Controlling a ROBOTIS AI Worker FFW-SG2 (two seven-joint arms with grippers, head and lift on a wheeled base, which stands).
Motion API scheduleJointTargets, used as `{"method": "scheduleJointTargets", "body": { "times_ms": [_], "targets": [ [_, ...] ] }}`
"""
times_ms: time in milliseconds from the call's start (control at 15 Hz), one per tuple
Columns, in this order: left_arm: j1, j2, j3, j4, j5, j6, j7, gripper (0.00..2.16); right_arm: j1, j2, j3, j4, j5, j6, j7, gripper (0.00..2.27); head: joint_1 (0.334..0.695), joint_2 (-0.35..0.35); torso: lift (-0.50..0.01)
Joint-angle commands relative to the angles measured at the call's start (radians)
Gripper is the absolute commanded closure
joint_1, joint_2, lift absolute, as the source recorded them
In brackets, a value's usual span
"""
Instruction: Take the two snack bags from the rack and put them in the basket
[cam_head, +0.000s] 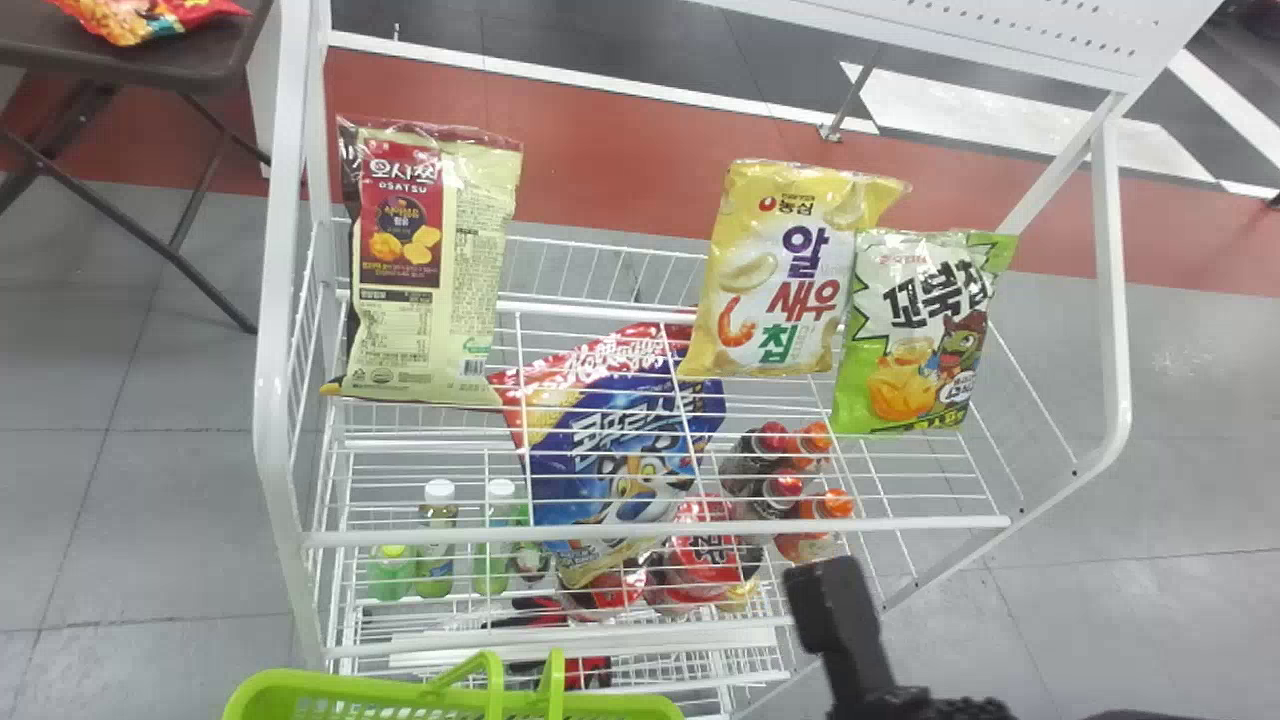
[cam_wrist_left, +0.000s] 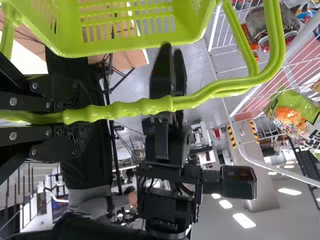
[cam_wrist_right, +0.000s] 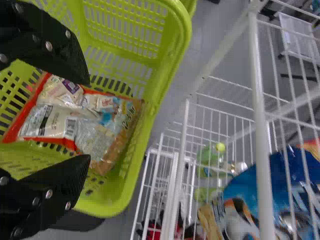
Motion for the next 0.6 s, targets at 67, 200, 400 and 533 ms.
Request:
{"method": "scheduleJointTargets", "body": {
  "times_ms": [67, 200, 400, 533],
  "targets": [
    [0.010, 0.004, 0.000, -0.002, -0.001, -0.003, -0.006, 1.64, 0.008, 0.043, -0.146, -0.004, -0.004, -0.290, 0.000, 0.08, 0.695, -0.350, -0.011],
    [0.013, 0.004, -0.002, -0.002, -0.006, -0.003, -0.010, 1.64, 0.008, 0.061, -0.203, 0.045, -0.001, -0.606, 0.003, 0.08, 0.695, -0.350, -0.011],
    [0.013, 0.004, -0.014, -0.001, -0.015, -0.003, -0.007, 1.64, -0.008, 0.066, -0.235, 0.103, 0.031, -0.916, -0.017, 0.08, 0.695, -0.350, -0.011],
    [0.011, 0.005, -0.023, 0.002, -0.025, -0.003, -0.006, 1.64, -0.026, 0.075, -0.260, 0.154, 0.039, -1.032, -0.036, 0.08, 0.695, -0.350, -0.011]
  ]
}}
